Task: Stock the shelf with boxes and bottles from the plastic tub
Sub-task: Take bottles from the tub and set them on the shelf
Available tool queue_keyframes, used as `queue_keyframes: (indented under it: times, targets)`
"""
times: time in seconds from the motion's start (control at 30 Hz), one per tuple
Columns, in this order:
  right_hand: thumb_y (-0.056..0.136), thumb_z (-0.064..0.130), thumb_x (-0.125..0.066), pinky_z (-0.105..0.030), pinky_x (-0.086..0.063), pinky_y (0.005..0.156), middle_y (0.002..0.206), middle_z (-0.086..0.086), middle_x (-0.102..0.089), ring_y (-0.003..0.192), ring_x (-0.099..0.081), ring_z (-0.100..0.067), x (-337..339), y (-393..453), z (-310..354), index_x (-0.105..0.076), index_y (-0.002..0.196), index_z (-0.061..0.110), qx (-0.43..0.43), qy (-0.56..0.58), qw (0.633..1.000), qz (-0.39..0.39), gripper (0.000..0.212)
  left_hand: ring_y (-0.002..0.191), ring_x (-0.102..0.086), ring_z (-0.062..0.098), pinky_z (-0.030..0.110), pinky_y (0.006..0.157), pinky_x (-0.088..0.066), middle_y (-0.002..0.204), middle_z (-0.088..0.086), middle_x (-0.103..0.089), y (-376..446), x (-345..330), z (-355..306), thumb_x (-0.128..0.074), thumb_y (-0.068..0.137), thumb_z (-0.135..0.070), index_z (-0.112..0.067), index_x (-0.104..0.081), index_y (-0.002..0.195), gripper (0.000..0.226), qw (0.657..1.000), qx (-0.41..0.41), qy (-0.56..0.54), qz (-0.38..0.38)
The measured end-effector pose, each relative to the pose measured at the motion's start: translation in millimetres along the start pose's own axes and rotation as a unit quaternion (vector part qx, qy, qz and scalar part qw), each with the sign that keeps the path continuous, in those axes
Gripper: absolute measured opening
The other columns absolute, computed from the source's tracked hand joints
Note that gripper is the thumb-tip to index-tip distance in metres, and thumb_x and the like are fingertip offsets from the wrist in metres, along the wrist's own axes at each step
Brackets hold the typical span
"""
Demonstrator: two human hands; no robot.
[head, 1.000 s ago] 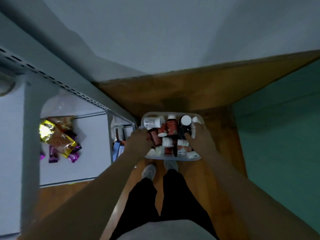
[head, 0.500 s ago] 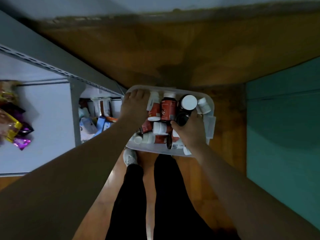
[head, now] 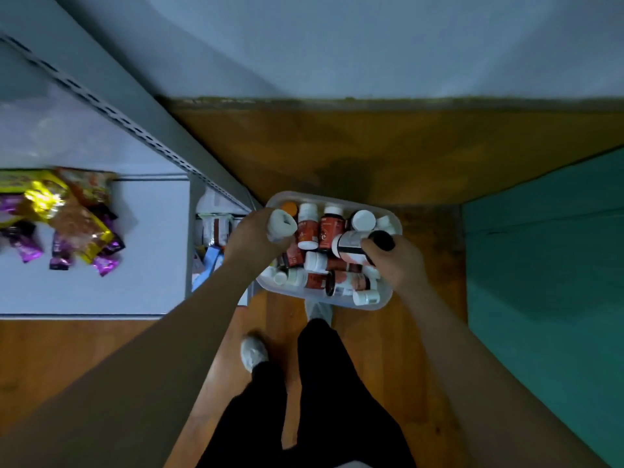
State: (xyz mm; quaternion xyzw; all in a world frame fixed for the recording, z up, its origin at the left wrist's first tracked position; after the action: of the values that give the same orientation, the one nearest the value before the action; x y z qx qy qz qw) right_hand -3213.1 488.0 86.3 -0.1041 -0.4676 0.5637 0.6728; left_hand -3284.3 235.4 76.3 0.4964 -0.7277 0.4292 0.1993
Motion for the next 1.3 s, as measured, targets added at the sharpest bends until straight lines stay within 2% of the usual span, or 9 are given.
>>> queue_keyframes:
  times: [0.1,0.23,0.33,0.47,0.63,0.77,0.9,1.03,1.3]
  targets:
    - [0.088,0.043,-0.068,-0.044,-0.057,0.087,0.105,-0.010,-0.069,0.095,-0.068,-0.025,9.8,-41.0,24.9,-0.062,0.104,0.014,-0.021,0.186,0.980,0.059,0.033,0.097,-0.057,0.014,0.029,0.079,-0.044,0.110,-0.002,-0.064,-39.6,36.4,-22.1,-0.077,0.083,-0.036,-0.022,-0.059,0.119,0.042,0.991,0.019,-0.126,-0.036]
    - [0.078,0.034,-0.072,-0.060,-0.033,0.111,0.123,-0.030,-0.061,0.111,-0.066,-0.035,14.2,-112.4,69.6,-0.063,0.110,0.011,-0.031,0.362,0.919,0.155,0.041,0.094,-0.061,0.006,0.024,0.080,-0.049,0.106,-0.011,-0.064,-100.8,90.7,-45.4,-0.073,0.086,-0.042,-0.031,-0.057,0.115,0.035,0.970,0.005,-0.224,-0.097]
    - [0.089,0.019,-0.064,-0.050,-0.044,0.108,0.125,-0.024,-0.063,0.119,-0.061,-0.037,10.6,-165.3,95.8,-0.059,0.117,0.003,-0.012,0.465,0.858,0.219,0.032,0.093,-0.062,-0.003,0.018,0.078,-0.050,0.104,-0.014,-0.065,-149.6,139.1,-53.9,-0.069,0.088,-0.044,-0.034,-0.057,0.111,0.028,0.948,-0.028,-0.281,-0.146]
    - [0.088,0.019,-0.059,-0.044,-0.051,0.101,0.134,-0.021,-0.060,0.125,-0.057,-0.035,-6.7,-243.4,125.2,-0.053,0.135,0.001,0.025,0.553,0.774,0.306,0.050,0.089,-0.063,-0.006,0.009,0.068,-0.047,0.102,-0.012,-0.067,-226.5,216.9,-56.0,-0.065,0.091,-0.040,-0.024,-0.060,0.116,0.030,0.920,-0.095,-0.316,-0.210]
    - [0.080,0.015,-0.069,-0.043,-0.057,0.090,0.130,-0.029,-0.059,0.116,-0.062,-0.042,-57.9,-338.0,164.4,-0.069,0.118,-0.002,0.085,0.516,0.743,0.419,0.041,0.078,-0.063,-0.002,0.012,0.061,-0.049,0.095,-0.009,-0.065,-331.5,299.7,-14.3,-0.061,0.095,-0.034,-0.022,-0.060,0.113,0.021,0.867,-0.128,-0.364,-0.316]
    - [0.057,0.011,-0.088,-0.047,-0.056,0.089,0.130,-0.034,-0.056,0.114,-0.062,-0.045,-123.2,-393.4,189.1,-0.065,0.124,-0.004,0.117,0.439,0.731,0.509,0.072,0.090,-0.067,0.001,0.017,0.068,-0.053,0.101,-0.009,-0.068,-408.9,330.2,53.3,-0.059,0.095,-0.039,-0.028,-0.060,0.111,0.020,0.827,-0.101,-0.402,-0.381]
    - [0.051,0.012,-0.089,-0.050,-0.056,0.088,0.128,-0.033,-0.058,0.114,-0.061,-0.046,-197.5,-441.6,210.2,-0.050,0.137,-0.004,0.113,0.366,0.728,0.568,0.096,0.088,-0.068,0.002,0.029,0.074,-0.057,0.102,-0.011,-0.068,-475.7,340.1,126.7,-0.057,0.092,-0.049,-0.041,-0.058,0.106,0.016,0.792,-0.041,-0.426,-0.435]
    - [0.051,0.027,-0.097,-0.044,-0.058,0.079,0.134,-0.028,-0.057,0.103,-0.067,-0.039,-267.0,-482.5,233.8,-0.049,0.140,0.000,0.099,0.329,0.727,0.595,0.104,0.092,-0.068,0.010,0.044,0.085,-0.058,0.105,-0.005,-0.067,-519.9,347.8,188.9,-0.056,0.092,-0.053,-0.040,-0.058,0.107,0.020,0.758,0.018,-0.450,-0.473]
    - [0.045,0.030,-0.100,-0.039,-0.058,0.074,0.140,-0.029,-0.051,0.099,-0.065,-0.032,-394.4,-513.2,299.0,-0.051,0.138,0.003,0.084,0.272,0.739,0.611,0.108,0.088,-0.068,0.004,0.023,0.072,-0.058,0.106,-0.006,-0.067,-541.4,381.7,284.6,-0.058,0.089,-0.053,-0.038,-0.056,0.110,0.026,0.724,0.065,-0.458,-0.511]
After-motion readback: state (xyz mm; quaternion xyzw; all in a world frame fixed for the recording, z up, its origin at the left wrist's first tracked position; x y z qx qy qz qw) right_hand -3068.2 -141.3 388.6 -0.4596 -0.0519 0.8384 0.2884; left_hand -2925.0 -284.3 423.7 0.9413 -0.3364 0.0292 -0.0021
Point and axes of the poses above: each hand's wrist, its own y-axis towards the middle knuckle, its own x-axis out of the back of the hand, z = x × y, the point moved 2 cm from there along y, towards the middle knuckle
